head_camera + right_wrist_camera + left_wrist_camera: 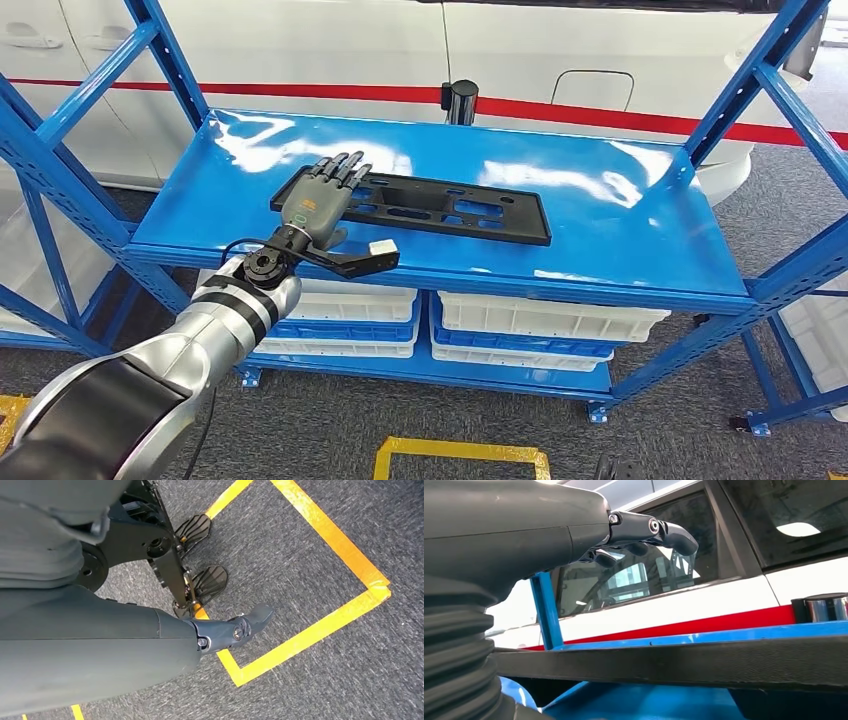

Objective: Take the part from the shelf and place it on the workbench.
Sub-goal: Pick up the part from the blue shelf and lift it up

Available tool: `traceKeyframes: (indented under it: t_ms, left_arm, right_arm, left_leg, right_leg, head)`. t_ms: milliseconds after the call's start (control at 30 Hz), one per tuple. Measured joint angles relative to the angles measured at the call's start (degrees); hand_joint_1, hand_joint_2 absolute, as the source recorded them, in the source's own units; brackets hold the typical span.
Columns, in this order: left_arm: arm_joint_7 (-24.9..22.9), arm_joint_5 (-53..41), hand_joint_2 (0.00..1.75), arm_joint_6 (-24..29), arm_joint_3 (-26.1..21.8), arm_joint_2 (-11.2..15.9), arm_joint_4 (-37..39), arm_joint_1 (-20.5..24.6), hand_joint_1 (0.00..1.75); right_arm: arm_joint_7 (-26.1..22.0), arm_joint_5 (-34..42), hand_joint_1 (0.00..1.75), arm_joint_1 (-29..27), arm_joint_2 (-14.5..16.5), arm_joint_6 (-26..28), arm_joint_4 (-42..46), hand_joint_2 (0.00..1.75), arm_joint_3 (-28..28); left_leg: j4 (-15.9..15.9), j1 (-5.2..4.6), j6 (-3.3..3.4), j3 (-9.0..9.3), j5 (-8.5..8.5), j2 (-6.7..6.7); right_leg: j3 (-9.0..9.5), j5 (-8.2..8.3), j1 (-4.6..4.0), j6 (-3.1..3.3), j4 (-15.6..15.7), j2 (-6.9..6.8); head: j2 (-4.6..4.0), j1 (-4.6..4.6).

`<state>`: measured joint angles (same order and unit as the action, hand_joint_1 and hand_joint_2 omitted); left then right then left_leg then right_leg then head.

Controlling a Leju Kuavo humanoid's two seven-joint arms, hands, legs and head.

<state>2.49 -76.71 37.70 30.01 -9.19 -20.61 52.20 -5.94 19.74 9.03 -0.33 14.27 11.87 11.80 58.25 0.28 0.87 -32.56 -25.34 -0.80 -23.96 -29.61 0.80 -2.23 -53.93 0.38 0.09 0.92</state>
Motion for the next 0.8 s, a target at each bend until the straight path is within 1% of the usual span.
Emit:
traceKeyframes:
  t_ms: [133,333,667,800]
  left_arm:
    - [1.5,0.6,1.75,0.0,0.0,-0.1,0.2,0.0,1.75]
    - [2.4,1.1,1.75,-0.1,-0.1,-0.1,0.4,0.0,1.75]
    - [2.5,1.4,1.75,-0.1,-0.4,-0.1,0.4,0.0,1.75]
    - [2.1,2.1,1.75,-1.0,-0.8,-0.1,0.4,0.0,1.75]
  right_arm:
    - [0.0,0.0,0.00,0.0,0.0,0.0,0.0,0.00,0.0]
    - [0.0,0.0,0.00,0.0,0.0,0.0,0.0,0.00,0.0]
    - [-0.1,-0.1,0.00,0.0,0.0,-0.1,0.0,0.00,0.0]
    - [-0.1,-0.2,0.00,0.0,0.0,-0.2,0.0,0.00,0.0]
  left_leg:
    - [0.0,0.00,0.00,0.00,0.00,0.00]
    - [0.0,0.00,0.00,0.00,0.00,0.00]
    - [0.0,0.00,0.00,0.00,0.00,0.00]
    - [0.0,0.00,0.00,0.00,0.00,0.01]
  right_leg:
    - [-0.01,0.00,0.00,0.00,0.0,0.00]
    - [-0.01,0.00,0.00,0.00,0.0,0.00]
    - [0.00,0.00,0.00,0.00,0.0,0.00]
    - [0.00,0.00,0.00,0.00,0.0,0.00]
  head:
    - [0.00,0.00]
    - [0.00,0.00]
    - [0.00,0.01]
    - [0.00,0.00]
